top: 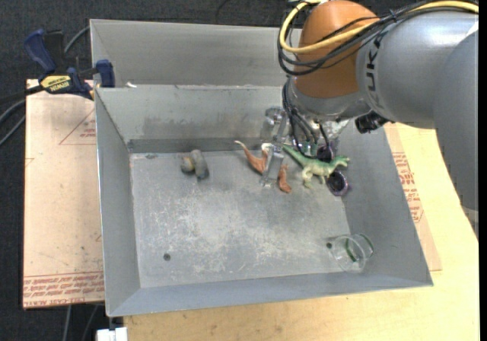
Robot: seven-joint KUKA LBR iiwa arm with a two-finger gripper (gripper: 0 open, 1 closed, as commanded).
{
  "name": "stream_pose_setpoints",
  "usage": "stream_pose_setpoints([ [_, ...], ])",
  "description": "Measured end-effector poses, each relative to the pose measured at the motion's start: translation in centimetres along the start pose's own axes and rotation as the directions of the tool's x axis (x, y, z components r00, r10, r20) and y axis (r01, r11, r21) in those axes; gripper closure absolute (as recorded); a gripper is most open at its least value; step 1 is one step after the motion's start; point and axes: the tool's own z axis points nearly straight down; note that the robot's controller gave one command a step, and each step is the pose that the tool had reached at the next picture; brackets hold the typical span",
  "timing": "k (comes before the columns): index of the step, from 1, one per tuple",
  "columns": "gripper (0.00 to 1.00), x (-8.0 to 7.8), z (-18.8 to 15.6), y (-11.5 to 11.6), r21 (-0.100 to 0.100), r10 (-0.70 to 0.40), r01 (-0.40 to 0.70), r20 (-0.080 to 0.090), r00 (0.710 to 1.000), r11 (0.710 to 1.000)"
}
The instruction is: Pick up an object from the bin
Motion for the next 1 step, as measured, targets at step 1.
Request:
stream_pose_setpoints([
  [1, 0.0, -1.05, 4.98, 2.35, -0.003, -0.186, 0.186, 0.009, 0.983, 0.983],
])
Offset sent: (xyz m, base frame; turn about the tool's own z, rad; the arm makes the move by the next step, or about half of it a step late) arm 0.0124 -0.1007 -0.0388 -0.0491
